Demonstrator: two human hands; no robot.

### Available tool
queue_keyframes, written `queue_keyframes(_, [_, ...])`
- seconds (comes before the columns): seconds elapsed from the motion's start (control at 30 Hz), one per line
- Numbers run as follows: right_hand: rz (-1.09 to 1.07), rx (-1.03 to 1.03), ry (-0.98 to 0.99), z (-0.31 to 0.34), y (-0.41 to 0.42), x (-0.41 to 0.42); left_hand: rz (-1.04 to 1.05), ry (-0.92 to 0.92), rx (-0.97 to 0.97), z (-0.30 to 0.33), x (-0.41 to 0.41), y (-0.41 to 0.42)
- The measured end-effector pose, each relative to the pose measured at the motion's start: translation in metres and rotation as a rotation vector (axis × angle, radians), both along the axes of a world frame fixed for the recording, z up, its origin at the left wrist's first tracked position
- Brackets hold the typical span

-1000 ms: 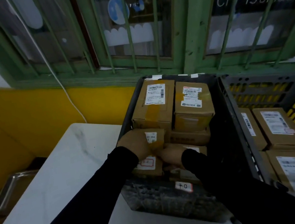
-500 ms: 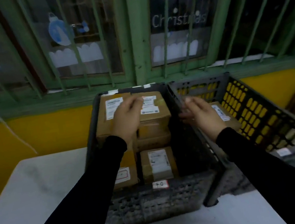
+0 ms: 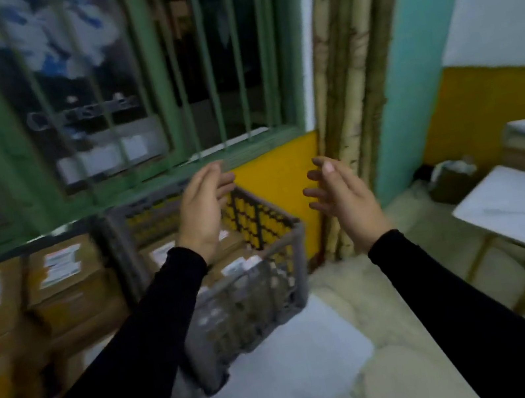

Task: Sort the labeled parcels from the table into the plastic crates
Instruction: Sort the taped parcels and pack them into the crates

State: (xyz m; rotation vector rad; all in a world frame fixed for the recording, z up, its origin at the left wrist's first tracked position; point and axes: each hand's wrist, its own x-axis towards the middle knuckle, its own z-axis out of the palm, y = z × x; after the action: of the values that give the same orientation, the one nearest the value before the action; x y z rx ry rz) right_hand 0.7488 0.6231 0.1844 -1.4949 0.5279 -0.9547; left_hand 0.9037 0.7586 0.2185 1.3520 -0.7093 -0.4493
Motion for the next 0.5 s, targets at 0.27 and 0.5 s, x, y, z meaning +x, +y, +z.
queue_keyframes(0.27, [-0.360,0.003,0.049,-0.006,-0.140,-0.253,-0.304,0.028,-0.063,-0.002,-0.223,-0.195])
queue_keyframes(0.5, [-0.646,0.056,0.015,-0.004,-0.231,-0.425,-0.513,0.053,-0.109,-0.005,-0.375,-0.354])
